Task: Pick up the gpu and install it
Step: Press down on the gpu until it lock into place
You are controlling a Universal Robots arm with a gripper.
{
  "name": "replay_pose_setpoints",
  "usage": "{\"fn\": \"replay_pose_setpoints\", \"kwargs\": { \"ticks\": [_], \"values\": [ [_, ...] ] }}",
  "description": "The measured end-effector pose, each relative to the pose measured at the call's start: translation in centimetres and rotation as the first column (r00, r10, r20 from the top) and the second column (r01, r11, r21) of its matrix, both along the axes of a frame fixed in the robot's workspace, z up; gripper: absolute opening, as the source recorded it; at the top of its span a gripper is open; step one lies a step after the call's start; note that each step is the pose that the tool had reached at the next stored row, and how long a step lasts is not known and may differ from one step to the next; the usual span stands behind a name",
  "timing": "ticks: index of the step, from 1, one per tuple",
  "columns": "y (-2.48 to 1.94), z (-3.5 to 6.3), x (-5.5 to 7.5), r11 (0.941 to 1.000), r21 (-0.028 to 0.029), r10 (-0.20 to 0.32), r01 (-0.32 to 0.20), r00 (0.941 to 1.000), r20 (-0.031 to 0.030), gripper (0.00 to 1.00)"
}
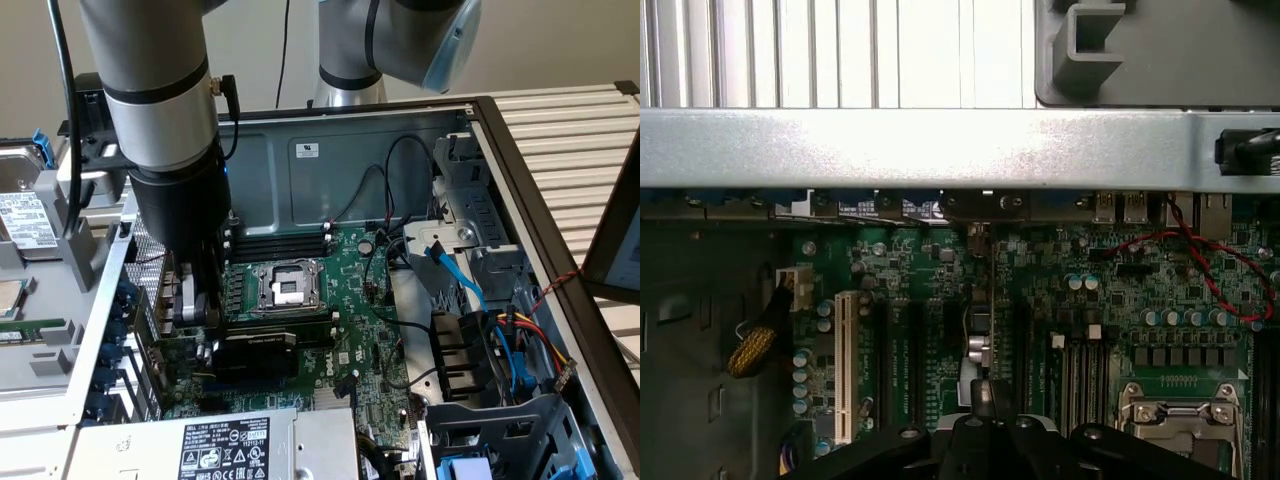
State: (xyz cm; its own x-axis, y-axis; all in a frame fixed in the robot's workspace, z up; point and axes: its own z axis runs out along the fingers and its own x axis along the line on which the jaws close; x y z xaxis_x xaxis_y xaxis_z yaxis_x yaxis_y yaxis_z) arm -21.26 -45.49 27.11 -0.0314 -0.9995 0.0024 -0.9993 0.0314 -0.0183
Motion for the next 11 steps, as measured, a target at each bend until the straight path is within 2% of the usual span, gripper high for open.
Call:
{"fn": "replay_pose_setpoints", "kwargs": {
  "ticks": [11],
  "values": [
    [-0.01,-0.01,0.0,1.0,0.0069,0.0,0.0,1.0,-0.0015,0.11]
  ]
}}
